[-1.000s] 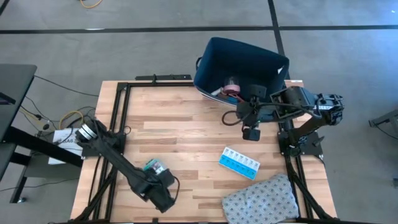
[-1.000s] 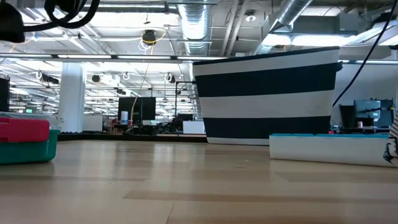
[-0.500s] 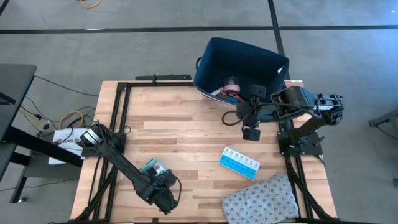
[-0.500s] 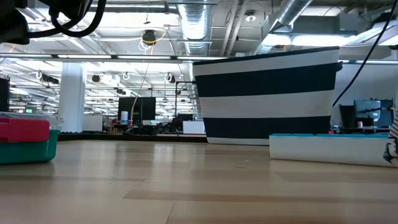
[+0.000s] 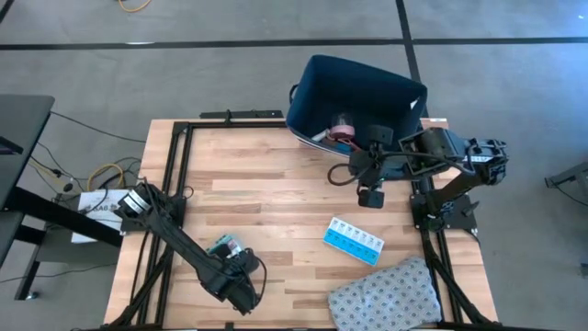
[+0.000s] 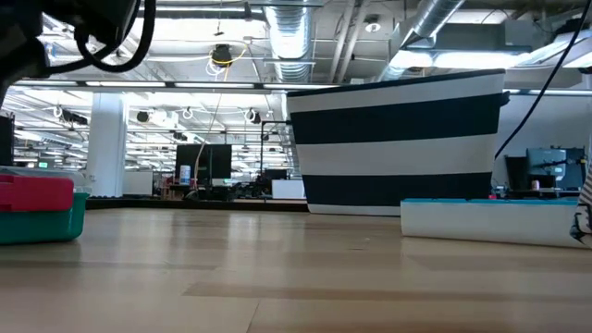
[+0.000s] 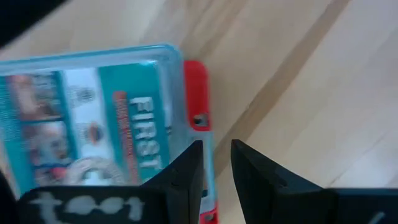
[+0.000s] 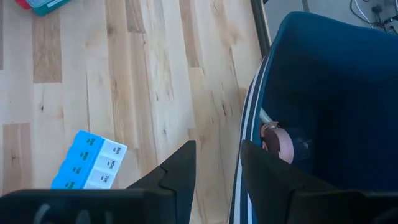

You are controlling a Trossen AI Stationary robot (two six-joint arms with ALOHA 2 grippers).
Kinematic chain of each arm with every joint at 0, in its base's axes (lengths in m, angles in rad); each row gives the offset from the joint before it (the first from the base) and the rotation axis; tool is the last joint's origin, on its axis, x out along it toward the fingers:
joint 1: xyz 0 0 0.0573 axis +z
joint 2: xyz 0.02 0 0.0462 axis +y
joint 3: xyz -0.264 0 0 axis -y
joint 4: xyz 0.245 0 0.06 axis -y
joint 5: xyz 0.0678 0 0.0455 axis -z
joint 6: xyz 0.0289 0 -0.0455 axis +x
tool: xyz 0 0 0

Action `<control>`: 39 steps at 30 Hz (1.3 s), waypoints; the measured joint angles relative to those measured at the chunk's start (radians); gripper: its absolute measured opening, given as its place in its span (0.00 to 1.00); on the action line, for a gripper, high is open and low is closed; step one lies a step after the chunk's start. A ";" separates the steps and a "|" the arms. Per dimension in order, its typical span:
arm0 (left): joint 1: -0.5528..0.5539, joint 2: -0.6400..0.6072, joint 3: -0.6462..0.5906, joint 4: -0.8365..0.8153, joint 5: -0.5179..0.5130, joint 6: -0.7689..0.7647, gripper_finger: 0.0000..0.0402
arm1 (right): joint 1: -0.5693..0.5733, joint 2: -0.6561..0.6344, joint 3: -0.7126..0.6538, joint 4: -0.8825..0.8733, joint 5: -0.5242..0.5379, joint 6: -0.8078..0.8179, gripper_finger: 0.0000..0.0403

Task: Pick & place medical supplies in basket/bin
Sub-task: Put the first aid kit box into the blue bin

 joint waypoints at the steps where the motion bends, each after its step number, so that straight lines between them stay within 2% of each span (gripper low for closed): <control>1: -0.002 0.000 -0.008 0.016 0.003 0.000 0.18 | 0.000 0.000 0.000 0.000 0.000 0.000 0.30; 7: -0.005 -0.001 -0.038 0.019 0.032 -0.004 0.18 | 0.000 0.000 0.000 0.001 -0.001 0.000 0.30; 15: -0.005 -0.001 -0.039 -0.008 0.020 0.046 0.18 | 0.000 0.000 0.000 0.003 -0.001 0.000 0.30; 21: -0.005 -0.001 -0.039 -0.018 -0.005 0.120 0.10 | 0.000 0.000 0.000 0.003 -0.002 0.000 0.30; 28: -0.004 -0.001 -0.039 -0.029 -0.002 0.095 0.01 | 0.000 0.000 0.000 0.003 -0.002 0.000 0.30; 34: -0.005 -0.001 -0.039 -0.029 -0.004 0.090 0.04 | 0.000 0.000 0.000 0.003 -0.002 0.000 0.30; 39: -0.004 -0.001 -0.039 -0.034 0.018 0.162 0.12 | 0.000 0.000 0.000 0.003 -0.003 0.000 0.30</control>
